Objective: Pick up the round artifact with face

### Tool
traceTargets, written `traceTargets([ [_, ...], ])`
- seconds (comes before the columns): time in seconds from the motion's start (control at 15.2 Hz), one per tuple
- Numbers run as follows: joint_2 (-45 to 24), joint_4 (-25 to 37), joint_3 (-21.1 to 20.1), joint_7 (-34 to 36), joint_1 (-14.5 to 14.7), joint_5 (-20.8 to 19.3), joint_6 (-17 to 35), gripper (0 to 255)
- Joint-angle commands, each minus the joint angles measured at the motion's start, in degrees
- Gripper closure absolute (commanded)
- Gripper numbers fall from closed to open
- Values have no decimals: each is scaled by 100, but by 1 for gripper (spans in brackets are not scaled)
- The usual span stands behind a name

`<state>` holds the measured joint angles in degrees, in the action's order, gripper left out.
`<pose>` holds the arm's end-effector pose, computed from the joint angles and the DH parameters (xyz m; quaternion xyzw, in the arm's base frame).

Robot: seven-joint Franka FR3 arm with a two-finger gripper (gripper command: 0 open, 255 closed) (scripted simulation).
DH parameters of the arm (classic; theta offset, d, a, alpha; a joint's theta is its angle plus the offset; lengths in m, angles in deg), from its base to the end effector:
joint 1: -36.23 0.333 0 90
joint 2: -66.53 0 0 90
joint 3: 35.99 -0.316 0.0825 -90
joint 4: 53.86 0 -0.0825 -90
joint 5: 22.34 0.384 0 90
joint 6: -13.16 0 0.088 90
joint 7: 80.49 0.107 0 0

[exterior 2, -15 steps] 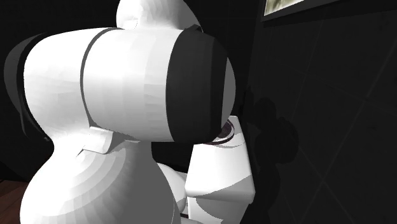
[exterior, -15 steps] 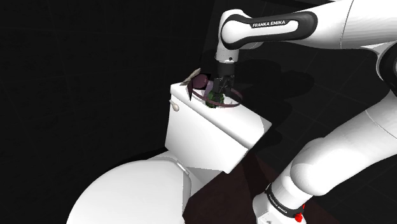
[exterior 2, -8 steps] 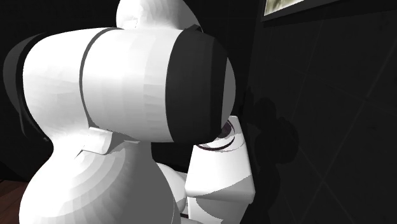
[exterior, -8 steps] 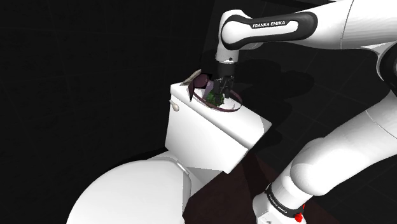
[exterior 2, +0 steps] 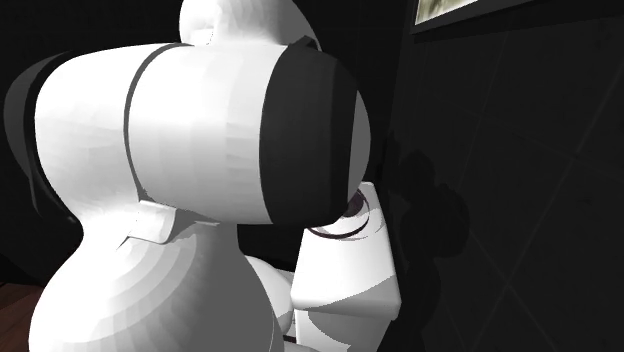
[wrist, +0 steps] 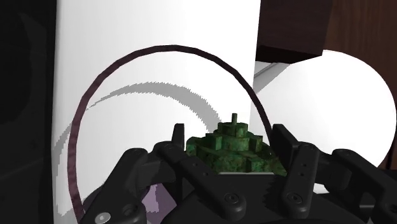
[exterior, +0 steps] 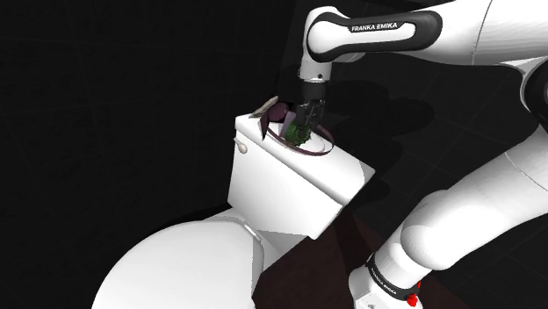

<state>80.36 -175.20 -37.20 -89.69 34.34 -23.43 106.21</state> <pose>0.4541 -0.0068 0.4971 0.9892 0.0748 -0.1264 0.0009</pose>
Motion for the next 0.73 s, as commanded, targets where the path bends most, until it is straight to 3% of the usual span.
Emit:
traceTargets([
  [0.0, 20, 133, -4, 3, 3, 4, -153, 255],
  [0.66, 19, 904, -4, -12, 2, 3, -924, 255],
])
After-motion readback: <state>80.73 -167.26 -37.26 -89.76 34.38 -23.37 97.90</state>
